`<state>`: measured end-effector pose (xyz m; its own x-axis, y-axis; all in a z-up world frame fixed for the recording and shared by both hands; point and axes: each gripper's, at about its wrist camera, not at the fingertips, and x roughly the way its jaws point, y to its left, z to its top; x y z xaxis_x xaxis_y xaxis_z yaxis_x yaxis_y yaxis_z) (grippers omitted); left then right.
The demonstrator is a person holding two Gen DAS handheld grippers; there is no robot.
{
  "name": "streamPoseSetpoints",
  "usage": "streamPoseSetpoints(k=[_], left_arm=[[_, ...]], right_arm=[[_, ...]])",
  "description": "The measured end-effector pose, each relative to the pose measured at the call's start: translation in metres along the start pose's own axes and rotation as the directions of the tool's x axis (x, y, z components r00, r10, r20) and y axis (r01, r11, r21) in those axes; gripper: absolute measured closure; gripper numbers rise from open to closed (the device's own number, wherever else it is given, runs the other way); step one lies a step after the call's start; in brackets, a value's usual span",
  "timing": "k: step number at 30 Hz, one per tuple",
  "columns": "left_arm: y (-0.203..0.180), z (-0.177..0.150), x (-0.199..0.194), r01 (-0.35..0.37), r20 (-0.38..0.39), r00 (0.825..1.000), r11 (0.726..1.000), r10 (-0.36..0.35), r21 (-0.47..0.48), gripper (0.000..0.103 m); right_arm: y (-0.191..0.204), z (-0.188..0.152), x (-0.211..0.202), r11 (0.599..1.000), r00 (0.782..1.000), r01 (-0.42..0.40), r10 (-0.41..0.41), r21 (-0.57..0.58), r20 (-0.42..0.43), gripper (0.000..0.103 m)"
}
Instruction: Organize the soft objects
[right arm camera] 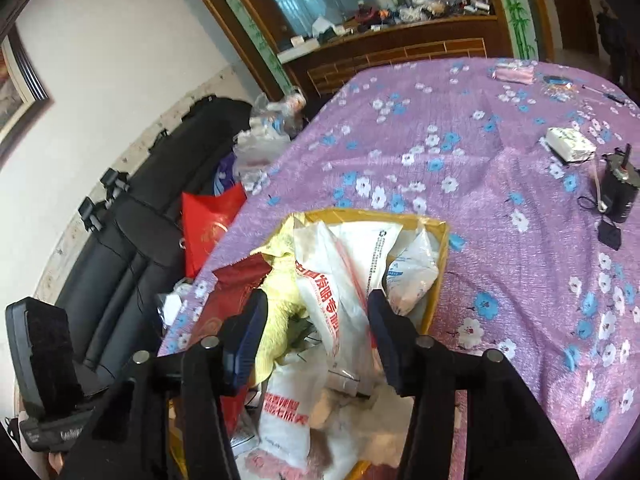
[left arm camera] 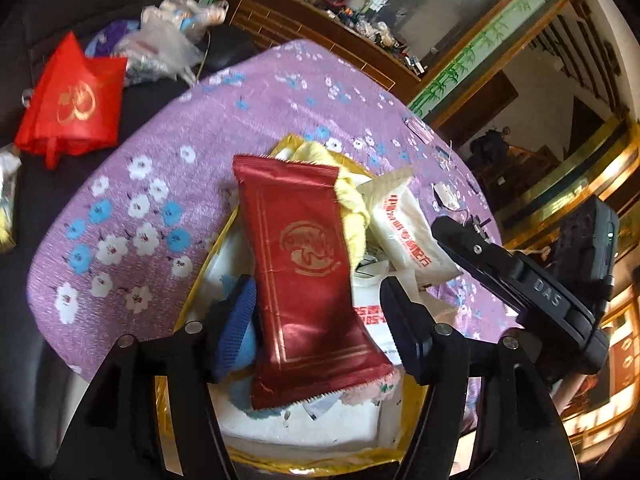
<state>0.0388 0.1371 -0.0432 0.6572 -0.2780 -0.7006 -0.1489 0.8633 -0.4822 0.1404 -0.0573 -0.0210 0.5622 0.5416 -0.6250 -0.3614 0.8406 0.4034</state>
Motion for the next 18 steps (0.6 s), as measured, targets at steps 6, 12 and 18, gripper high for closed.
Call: streamPoseSetpoints(k=[6,12,18], left_arm=[[-0.052,-0.019,-0.03,-0.13,0.133,0.984,0.986,0.116,0.106,0.038],[-0.085,-0.052,-0.019,-0.247,0.166,0.961,0.956,0.221,0.155,0.038],[-0.115,-0.077,-0.032,-0.281,0.167,0.955,0.923,0.244,0.262,0.038]], right_arm=[[-0.015,-0.025,-0.038,0.999,0.999,-0.042,0.041,0.029,0.03,0.051],[-0.035,-0.064,-0.074,0.992,0.997,-0.056,0.05,0.113,0.055,0.051],[-0.027,-0.082,-0.104,0.998,0.998,-0.024,0.02,0.057,0.063,0.051]])
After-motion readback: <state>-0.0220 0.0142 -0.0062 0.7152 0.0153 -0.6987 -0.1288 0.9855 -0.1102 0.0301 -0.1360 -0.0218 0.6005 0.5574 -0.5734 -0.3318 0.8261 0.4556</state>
